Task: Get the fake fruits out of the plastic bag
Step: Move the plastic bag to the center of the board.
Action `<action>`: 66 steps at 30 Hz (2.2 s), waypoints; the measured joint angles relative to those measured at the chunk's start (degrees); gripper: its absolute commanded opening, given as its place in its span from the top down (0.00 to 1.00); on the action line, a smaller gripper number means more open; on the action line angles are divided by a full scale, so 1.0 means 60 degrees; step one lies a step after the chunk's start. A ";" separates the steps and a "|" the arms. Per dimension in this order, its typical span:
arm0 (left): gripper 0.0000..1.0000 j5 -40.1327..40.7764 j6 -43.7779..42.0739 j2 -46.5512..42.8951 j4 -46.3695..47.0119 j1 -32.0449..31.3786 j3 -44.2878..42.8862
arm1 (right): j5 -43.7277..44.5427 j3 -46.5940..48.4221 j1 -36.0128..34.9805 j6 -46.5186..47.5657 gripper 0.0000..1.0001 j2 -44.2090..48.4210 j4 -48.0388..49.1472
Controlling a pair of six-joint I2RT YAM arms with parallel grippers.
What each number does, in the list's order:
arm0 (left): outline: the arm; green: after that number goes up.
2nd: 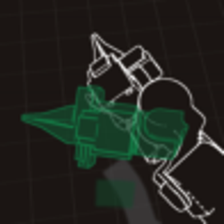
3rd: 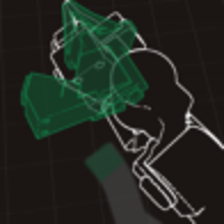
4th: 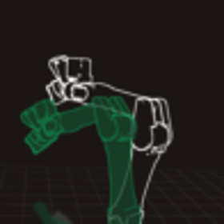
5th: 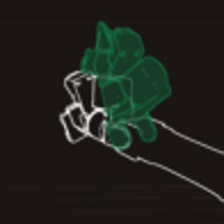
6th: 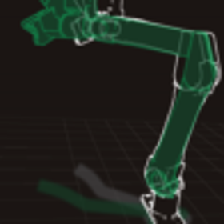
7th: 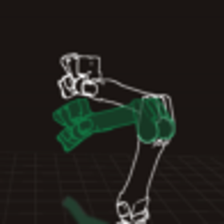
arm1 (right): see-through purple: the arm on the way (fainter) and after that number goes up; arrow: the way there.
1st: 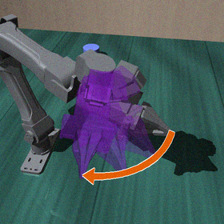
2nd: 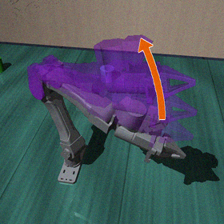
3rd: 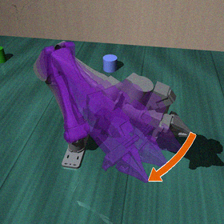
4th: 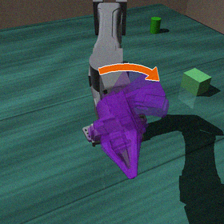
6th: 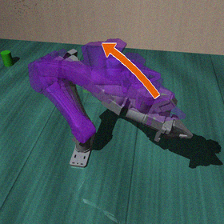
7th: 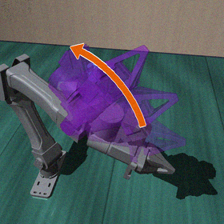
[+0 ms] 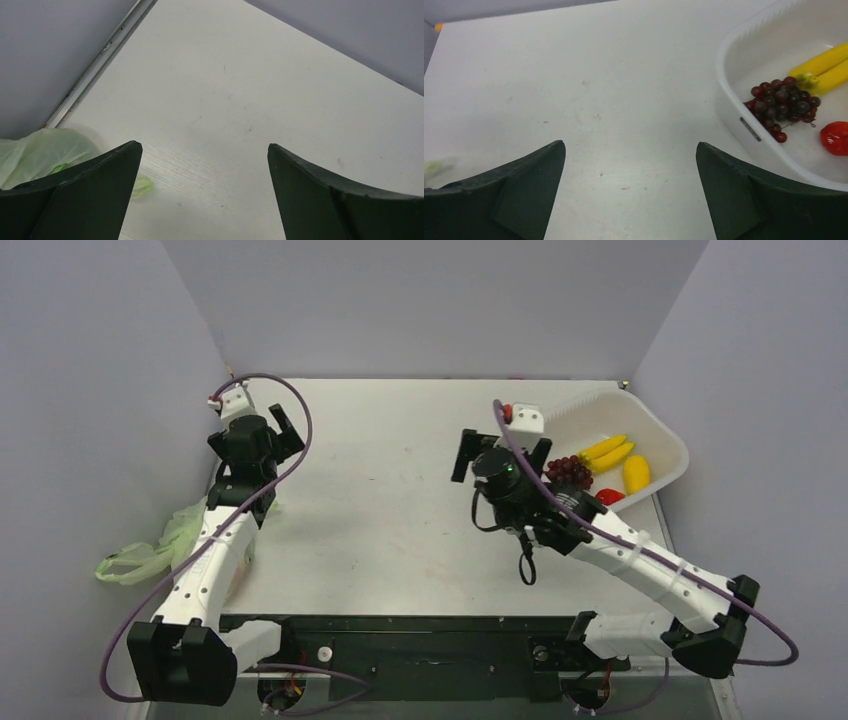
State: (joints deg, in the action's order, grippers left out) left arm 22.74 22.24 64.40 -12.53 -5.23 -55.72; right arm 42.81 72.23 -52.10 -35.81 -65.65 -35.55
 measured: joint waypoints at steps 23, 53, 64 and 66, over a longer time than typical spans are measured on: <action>0.03 0.1239 0.2725 -0.2976 -0.4714 0.1566 0.1413 | 0.0146 0.0288 -0.3191 -0.0087 0.00 -0.2266 0.0102; 0.84 0.1818 0.4699 0.0135 -0.5227 0.4204 0.1902 | -0.0474 -0.0863 -0.2306 -0.0146 0.01 -0.1202 0.0342; 0.85 -0.1188 0.3020 0.0127 -0.3741 0.3064 0.2106 | -0.0535 -0.0925 -0.2302 -0.0251 0.01 -0.1636 0.0317; 0.83 -0.1840 0.2667 0.0106 -0.3359 0.2102 0.2106 | -0.0532 -0.1002 -0.2302 -0.0299 0.01 -0.1687 0.0244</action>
State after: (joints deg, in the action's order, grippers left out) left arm 11.70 38.24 65.04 -32.69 7.38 -43.09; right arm 39.62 66.22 -65.91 -37.60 -75.77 -34.09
